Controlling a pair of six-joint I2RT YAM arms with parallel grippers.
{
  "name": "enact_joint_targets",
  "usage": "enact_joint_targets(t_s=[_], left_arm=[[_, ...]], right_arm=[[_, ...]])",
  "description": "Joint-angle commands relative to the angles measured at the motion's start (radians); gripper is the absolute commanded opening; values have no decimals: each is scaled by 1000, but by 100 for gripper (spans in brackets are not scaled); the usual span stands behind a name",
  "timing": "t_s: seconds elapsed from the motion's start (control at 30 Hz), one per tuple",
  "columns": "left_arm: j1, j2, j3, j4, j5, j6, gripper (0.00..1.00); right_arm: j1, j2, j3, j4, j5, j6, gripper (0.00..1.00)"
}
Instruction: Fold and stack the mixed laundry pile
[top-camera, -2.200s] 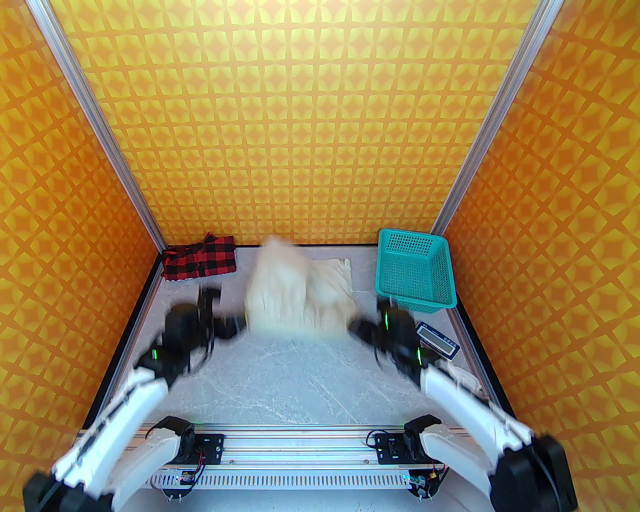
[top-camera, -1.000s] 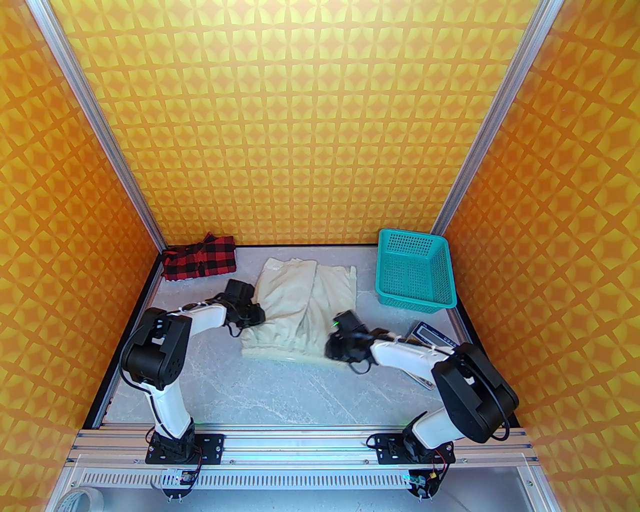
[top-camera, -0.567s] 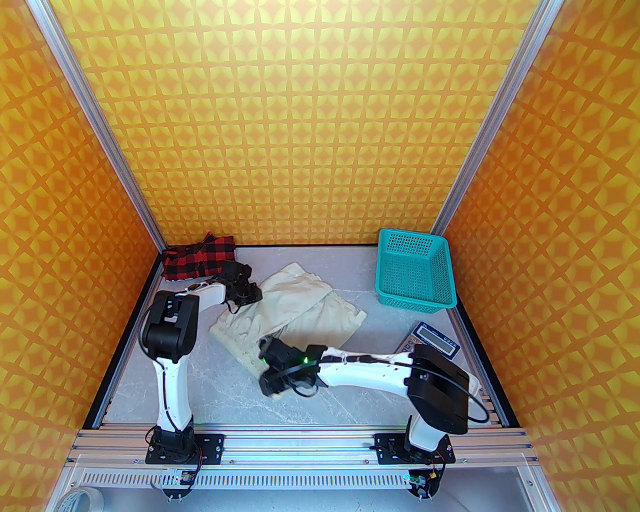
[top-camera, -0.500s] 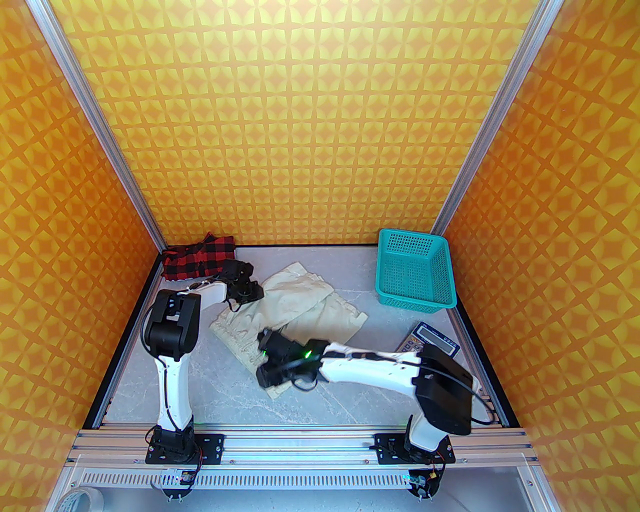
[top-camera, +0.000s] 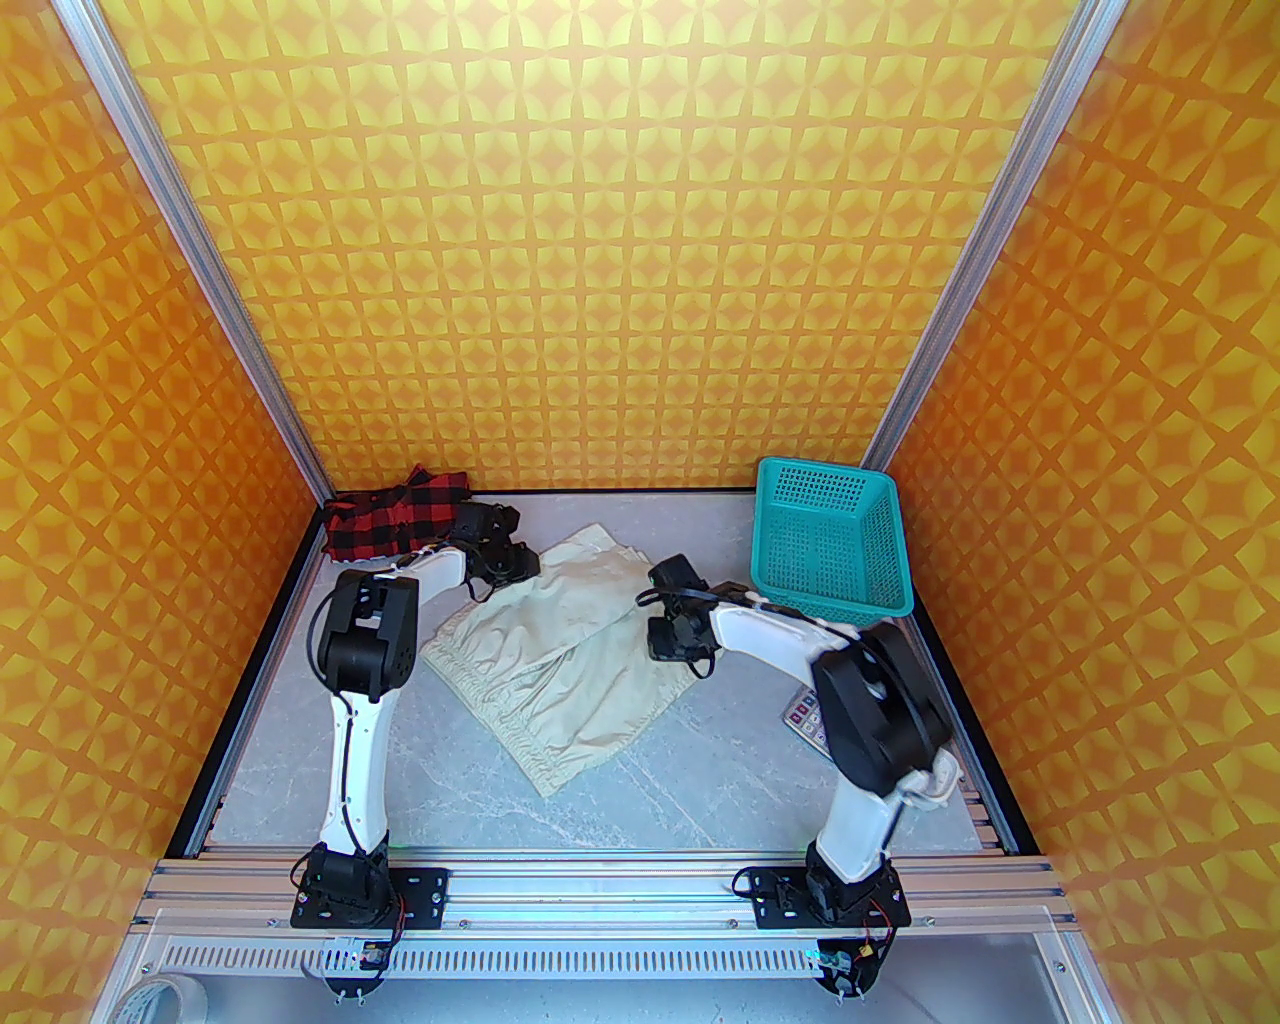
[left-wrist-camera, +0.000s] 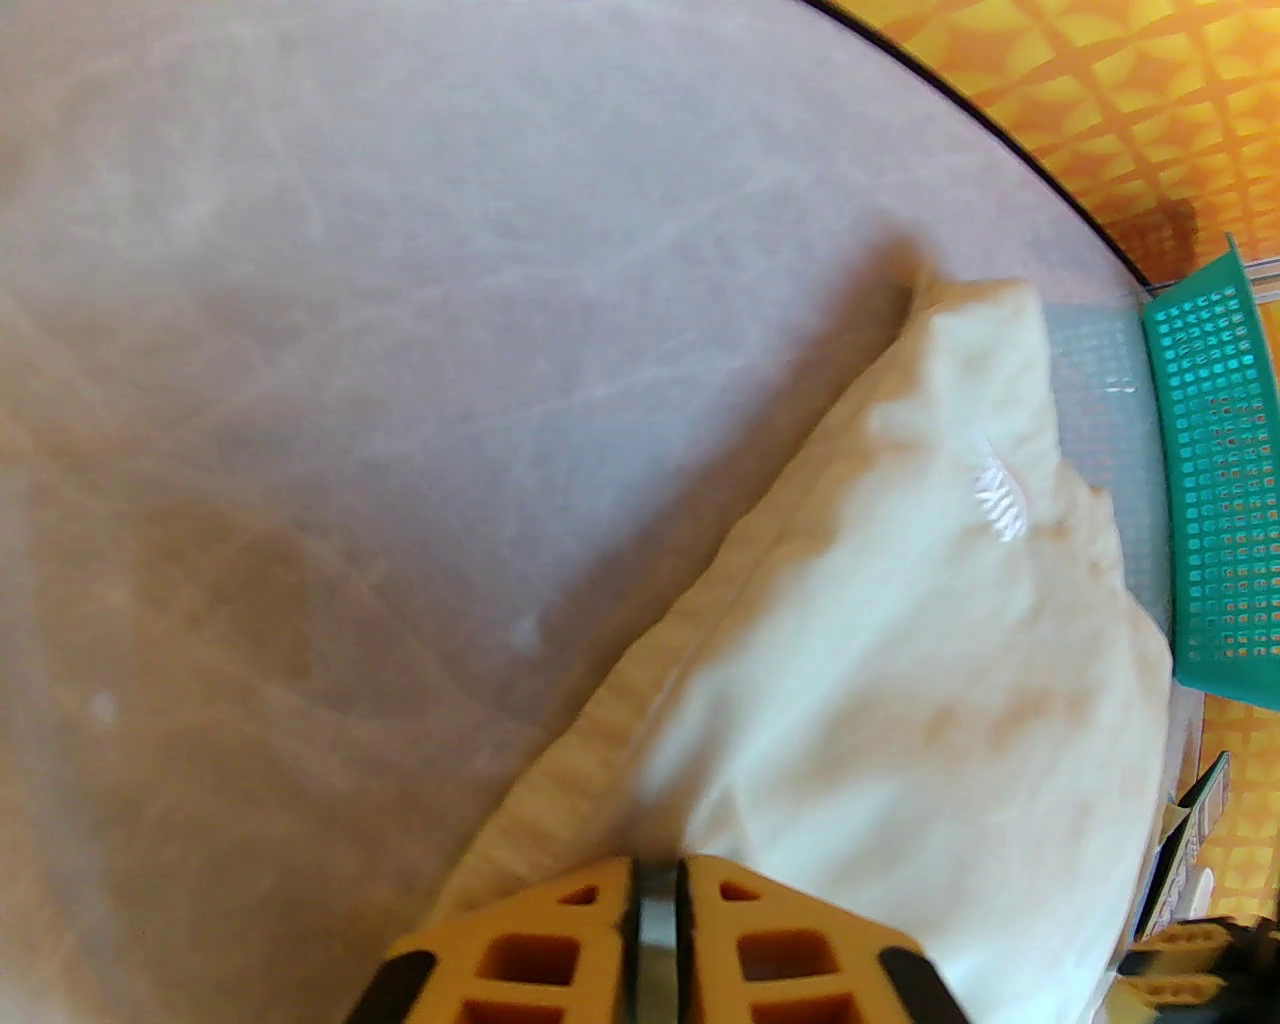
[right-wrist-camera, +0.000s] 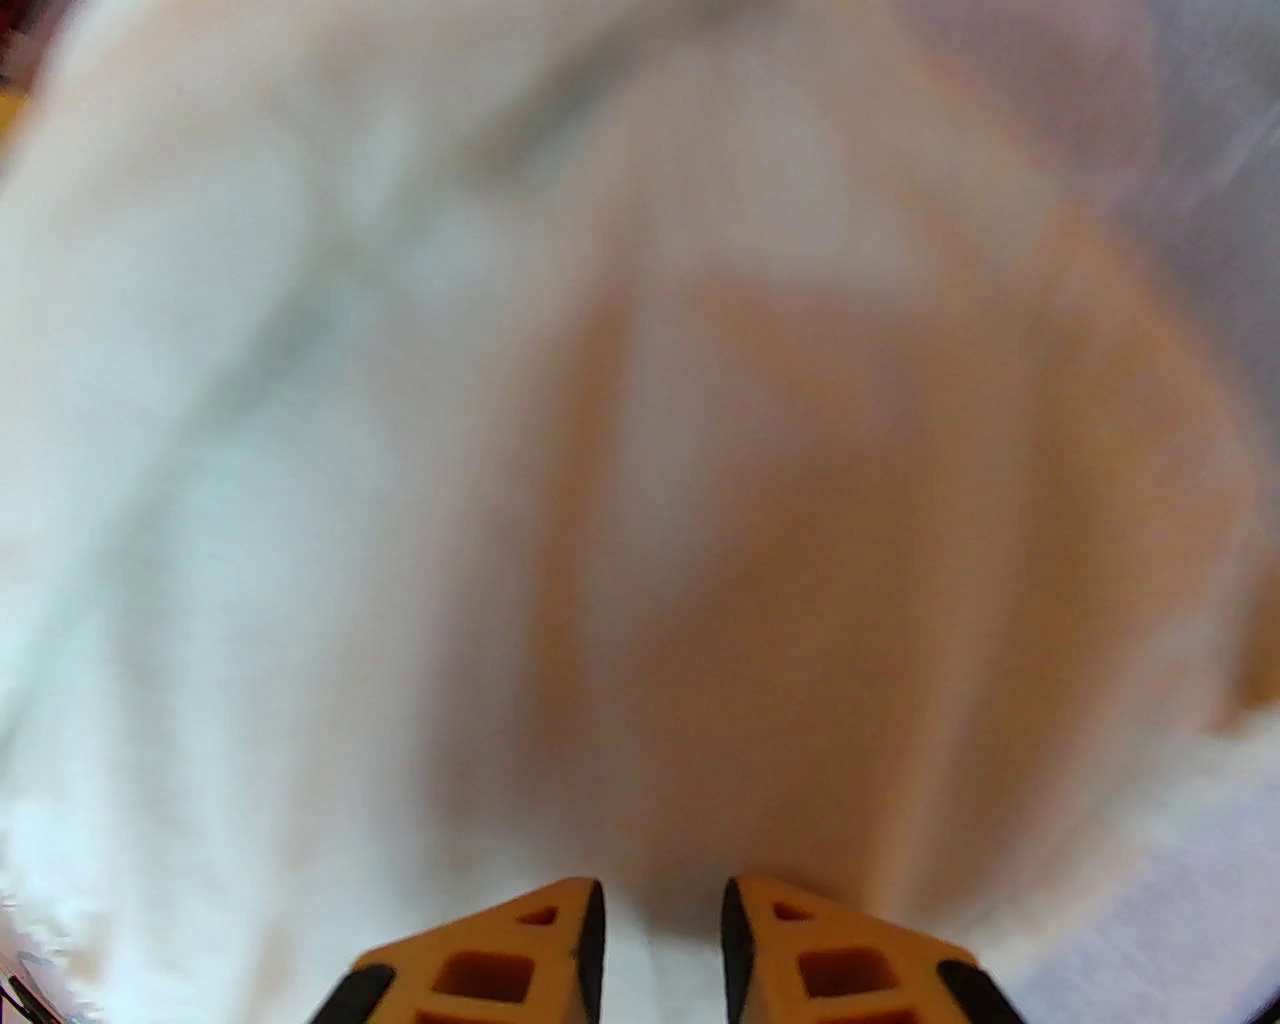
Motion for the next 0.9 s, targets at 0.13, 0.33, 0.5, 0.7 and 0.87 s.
enact_joint_targets(t_s=[0.13,0.33,0.5,0.7,0.87], left_arm=[[-33,88,97,-26,50,-44,15],[-52,141,169,-47,66,-51,15],[-85,171,215,-57,110,-51,15],[-117,103,265,-110,132,-19,25],[-117,-9,299,-154,132,6,37]], right_arm=[[127,-84,-227,88,-99,159,24],[377,-219,-418,156,-124,366,25],[484,-318,-389,48,-64,396,28],[377,-423,-204,-121,36,238,34],[182,-376,-76,-163,34,65,35]])
